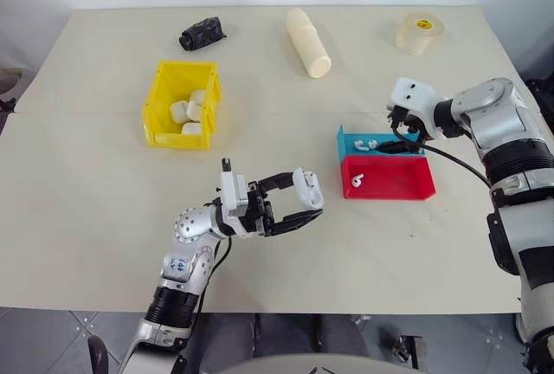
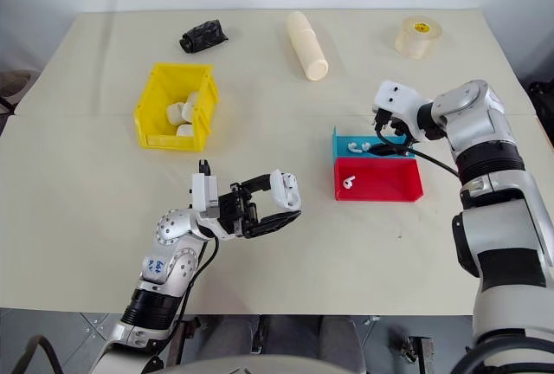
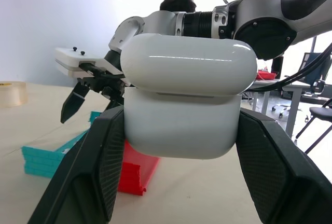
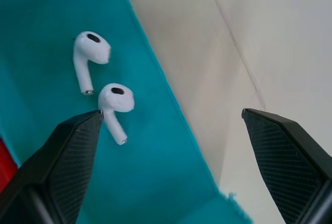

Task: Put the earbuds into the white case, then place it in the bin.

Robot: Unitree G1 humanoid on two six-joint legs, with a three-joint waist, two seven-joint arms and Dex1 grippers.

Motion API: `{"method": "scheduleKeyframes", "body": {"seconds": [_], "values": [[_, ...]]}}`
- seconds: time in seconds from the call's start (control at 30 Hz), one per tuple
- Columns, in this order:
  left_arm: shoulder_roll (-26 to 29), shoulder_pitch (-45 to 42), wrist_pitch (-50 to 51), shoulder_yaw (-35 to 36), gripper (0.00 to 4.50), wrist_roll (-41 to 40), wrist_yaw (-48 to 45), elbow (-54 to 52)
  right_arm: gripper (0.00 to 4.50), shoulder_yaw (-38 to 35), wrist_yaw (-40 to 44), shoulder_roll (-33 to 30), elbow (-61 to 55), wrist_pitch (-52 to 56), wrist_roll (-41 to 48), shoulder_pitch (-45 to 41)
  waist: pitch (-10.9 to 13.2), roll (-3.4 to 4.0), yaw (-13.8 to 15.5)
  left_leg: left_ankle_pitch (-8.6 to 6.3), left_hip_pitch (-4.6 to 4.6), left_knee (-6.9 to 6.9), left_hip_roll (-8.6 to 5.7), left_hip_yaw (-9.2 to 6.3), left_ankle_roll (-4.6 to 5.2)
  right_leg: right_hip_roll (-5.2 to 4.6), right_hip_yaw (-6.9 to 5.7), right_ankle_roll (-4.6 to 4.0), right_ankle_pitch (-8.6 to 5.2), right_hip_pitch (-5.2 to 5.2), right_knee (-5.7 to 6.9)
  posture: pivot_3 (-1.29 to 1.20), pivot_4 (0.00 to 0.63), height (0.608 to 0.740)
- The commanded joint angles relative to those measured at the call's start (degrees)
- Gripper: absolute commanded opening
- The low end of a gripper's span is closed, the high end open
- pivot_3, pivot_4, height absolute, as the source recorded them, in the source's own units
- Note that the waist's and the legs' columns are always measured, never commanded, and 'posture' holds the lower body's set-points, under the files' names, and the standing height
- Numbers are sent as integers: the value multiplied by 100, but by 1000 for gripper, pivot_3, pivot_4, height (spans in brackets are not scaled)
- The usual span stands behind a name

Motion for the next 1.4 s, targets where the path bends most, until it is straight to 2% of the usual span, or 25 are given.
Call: {"method": "scheduleKeyframes", "body": {"seconds": [0.03,0.5,0.63,0.73,1.17,1.27,1.4], "values": [[17,6,-134,32,2798,-8,26,-86,4495,-134,129,-25,-69,-34,-22,-86,0,0,-7,0,0,0,0,0,0,0,0,0,0,0,0,0,150,740],[25,-107,-117,13,2798,-33,-24,8,4495,13,630,48,-540,344,-238,103,0,1,-20,0,0,-1,0,-1,0,0,0,0,0,-1,1,0,150,740],[32,-128,-130,20,2798,-41,-34,25,3581,50,763,54,-643,448,-301,188,0,1,-19,0,0,0,0,-1,0,0,0,0,0,0,1,0,150,740],[33,-110,-122,10,2798,-40,-23,-4,2589,51,808,47,-784,591,-329,269,0,1,-21,0,0,1,0,-1,0,0,0,0,0,0,1,0,150,740],[17,-170,-112,-1,2798,-48,-45,45,2589,116,921,-26,-1265,1078,-415,576,-1,1,-4,0,0,3,0,-3,0,-1,-1,0,0,2,1,0,150,740],[12,-172,-117,-7,2798,-50,-53,46,2057,124,939,-45,-1319,1117,-424,613,-1,0,-3,0,1,4,-1,-3,0,-1,-1,0,0,3,1,0,150,740],[14,-170,-110,-8,2798,-58,-64,42,2057,115,943,-52,-1353,1161,-437,631,-1,0,11,0,1,7,0,-4,0,-1,-2,0,0,4,1,0,150,740]]}}
